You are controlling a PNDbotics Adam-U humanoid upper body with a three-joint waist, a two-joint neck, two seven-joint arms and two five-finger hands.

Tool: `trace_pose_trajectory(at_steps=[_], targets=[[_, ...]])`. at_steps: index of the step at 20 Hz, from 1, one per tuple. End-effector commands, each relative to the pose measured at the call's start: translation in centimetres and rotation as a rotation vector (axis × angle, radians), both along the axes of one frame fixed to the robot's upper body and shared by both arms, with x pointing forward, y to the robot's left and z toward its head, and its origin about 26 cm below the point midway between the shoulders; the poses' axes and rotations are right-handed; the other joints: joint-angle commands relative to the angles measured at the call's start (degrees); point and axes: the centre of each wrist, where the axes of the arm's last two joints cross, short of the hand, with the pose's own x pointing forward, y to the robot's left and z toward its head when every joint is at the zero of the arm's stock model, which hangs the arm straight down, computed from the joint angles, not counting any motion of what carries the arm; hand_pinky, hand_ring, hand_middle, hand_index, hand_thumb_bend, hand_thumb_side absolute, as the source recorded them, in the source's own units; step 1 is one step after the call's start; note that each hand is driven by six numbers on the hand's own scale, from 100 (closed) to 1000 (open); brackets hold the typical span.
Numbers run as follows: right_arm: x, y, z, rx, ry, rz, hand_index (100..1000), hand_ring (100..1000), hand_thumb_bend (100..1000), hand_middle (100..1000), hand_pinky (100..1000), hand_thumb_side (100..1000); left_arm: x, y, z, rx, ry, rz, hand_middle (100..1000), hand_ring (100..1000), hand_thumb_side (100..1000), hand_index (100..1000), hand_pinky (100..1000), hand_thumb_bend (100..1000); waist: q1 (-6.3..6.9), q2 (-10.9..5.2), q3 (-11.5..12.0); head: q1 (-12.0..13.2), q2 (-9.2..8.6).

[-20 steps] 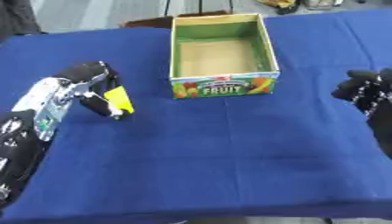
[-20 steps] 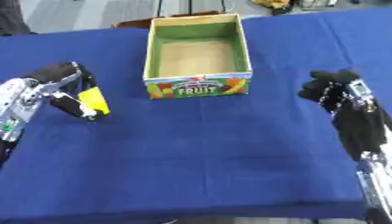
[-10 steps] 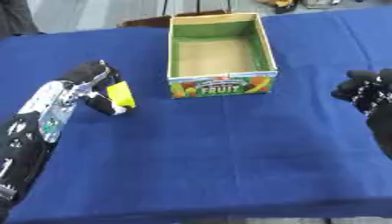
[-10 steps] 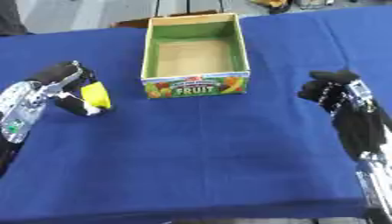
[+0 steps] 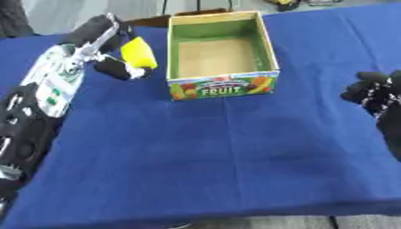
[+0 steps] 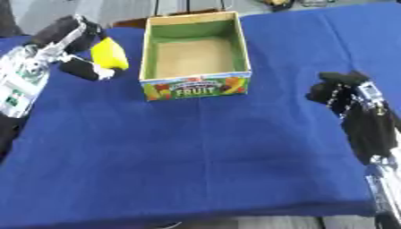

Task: Pick up objects on the table and place them in the box.

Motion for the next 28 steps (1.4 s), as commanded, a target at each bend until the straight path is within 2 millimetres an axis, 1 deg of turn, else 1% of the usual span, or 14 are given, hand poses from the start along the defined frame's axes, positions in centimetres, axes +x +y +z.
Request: trace_pose_trajectory(at_steps=[1, 5, 12, 15, 16, 17, 18, 19, 20, 21, 22, 23, 26, 28], targets=[[0.1, 0.2, 1.3, -0.018, -0.039, 0.03, 794, 679, 100, 623, 818, 966, 0.2, -0.8, 2.7, -0.025, -0.051, -0.014, 162, 140, 305, 349, 100, 509, 0.0, -0.69, -0.8, 0.9, -0.97], [0.2, 0.5, 1.5, -0.03, -0.043, 0.05, 794, 679, 100, 622, 818, 970, 1.5, -1.7, 2.3, -0.039, -0.038, 0.006, 168, 147, 310, 356, 100, 494, 0.56, -0.27, -3.1, 2.1, -1.64], [0.3, 0.9, 1.8, -0.043, -0.05, 0.075, 794, 679, 100, 622, 819, 977, 3.3, -1.7, -0.5, -0.079, -0.035, 0.093, 203, 192, 314, 389, 117, 474, 1.61, 0.66, -6.0, 3.1, -2.75], [0.4, 1.0, 2.0, -0.049, -0.052, 0.082, 794, 679, 100, 622, 819, 980, 3.7, -2.0, -1.6, -0.088, -0.038, 0.088, 269, 267, 340, 454, 230, 480, 2.04, 1.07, -6.9, 3.4, -3.1], [0.4, 1.0, 2.0, -0.052, -0.053, 0.085, 794, 679, 100, 622, 819, 982, 3.8, -2.1, -1.9, -0.086, -0.036, 0.076, 335, 323, 368, 513, 300, 510, 2.17, 1.17, -7.2, 3.5, -3.2], [0.4, 1.1, 2.0, -0.053, -0.054, 0.088, 794, 679, 100, 622, 819, 981, 3.8, -2.4, -2.3, -0.073, -0.027, 0.057, 428, 417, 436, 606, 406, 606, 2.31, 1.27, -7.4, 3.6, -3.28], [0.5, 1.1, 2.1, -0.054, -0.055, 0.09, 794, 679, 100, 622, 819, 981, 3.9, -2.6, -2.5, -0.057, -0.017, 0.039, 516, 501, 520, 701, 486, 764, 2.43, 1.33, -7.7, 3.7, -3.31], [0.5, 1.1, 2.1, -0.054, -0.056, 0.092, 793, 679, 100, 622, 819, 982, 3.9, -2.8, -2.8, -0.041, -0.004, 0.019, 578, 557, 573, 763, 536, 883, 2.51, 1.38, -7.8, 3.8, -3.34], [0.5, 1.2, 2.1, -0.055, -0.056, 0.093, 793, 679, 100, 622, 819, 983, 4.0, -2.9, -2.9, -0.027, 0.008, 0.003, 633, 611, 604, 811, 582, 974, 2.57, 1.41, -7.9, 3.8, -3.35], [0.5, 1.2, 2.1, -0.055, -0.055, 0.093, 793, 680, 100, 621, 819, 983, 4.0, -3.0, -3.1, -0.014, 0.019, -0.009, 690, 664, 622, 854, 623, 1000, 2.61, 1.43, -8.0, 3.9, -3.33], [0.5, 1.2, 2.1, -0.055, -0.054, 0.093, 793, 680, 100, 621, 819, 983, 4.0, -3.1, -3.3, -0.004, 0.028, -0.017, 699, 672, 626, 860, 630, 1000, 2.63, 1.44, -8.0, 3.9, -3.33], [0.5, 1.2, 2.1, -0.055, -0.054, 0.093, 793, 680, 100, 621, 819, 983, 4.0, -3.1, -3.3, 0.002, 0.034, -0.021, 766, 742, 708, 904, 687, 1000, 2.63, 1.43, -8.0, 3.9, -3.32], [0.5, 1.2, 2.1, -0.053, -0.053, 0.092, 793, 680, 100, 621, 818, 981, 3.9, -3.2, -3.5, 0.009, 0.026, -0.026, 797, 773, 780, 913, 724, 1000, 2.51, 1.31, -7.8, 3.9, -3.28], [0.4, 1.1, 2.0, -0.052, -0.052, 0.09, 793, 680, 100, 621, 818, 981, 3.8, -3.1, -3.4, -0.01, 0.0, -0.032, 792, 765, 813, 905, 716, 1000, 2.33, 1.21, -7.6, 3.8, -3.31]])
